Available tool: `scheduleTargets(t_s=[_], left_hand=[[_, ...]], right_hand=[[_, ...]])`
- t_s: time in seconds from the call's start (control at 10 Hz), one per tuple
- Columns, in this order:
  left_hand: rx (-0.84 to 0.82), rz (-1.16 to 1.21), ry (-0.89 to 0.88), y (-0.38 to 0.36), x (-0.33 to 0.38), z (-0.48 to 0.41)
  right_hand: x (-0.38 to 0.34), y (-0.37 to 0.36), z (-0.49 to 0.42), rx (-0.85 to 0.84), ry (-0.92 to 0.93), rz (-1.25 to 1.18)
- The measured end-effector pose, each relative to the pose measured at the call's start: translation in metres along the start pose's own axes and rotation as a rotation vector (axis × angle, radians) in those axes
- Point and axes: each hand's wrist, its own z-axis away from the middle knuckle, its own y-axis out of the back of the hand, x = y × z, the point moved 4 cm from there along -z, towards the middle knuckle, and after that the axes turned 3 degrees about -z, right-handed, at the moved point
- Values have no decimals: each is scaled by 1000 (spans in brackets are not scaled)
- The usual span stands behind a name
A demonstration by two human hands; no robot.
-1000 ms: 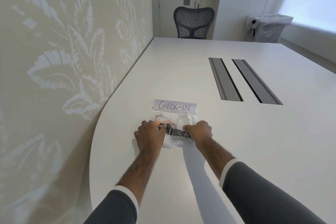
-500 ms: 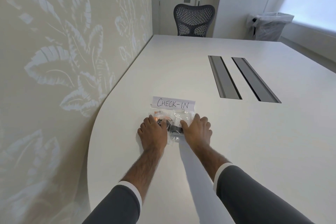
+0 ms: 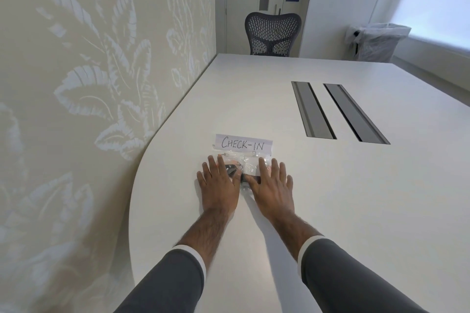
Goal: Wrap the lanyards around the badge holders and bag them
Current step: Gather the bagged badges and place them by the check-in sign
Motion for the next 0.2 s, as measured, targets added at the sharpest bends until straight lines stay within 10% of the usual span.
scheduleTargets(t_s=[0.2], left_hand=[[40,-8,-44,25,12,20]], right_hand=[[16,22,15,27,23,55]])
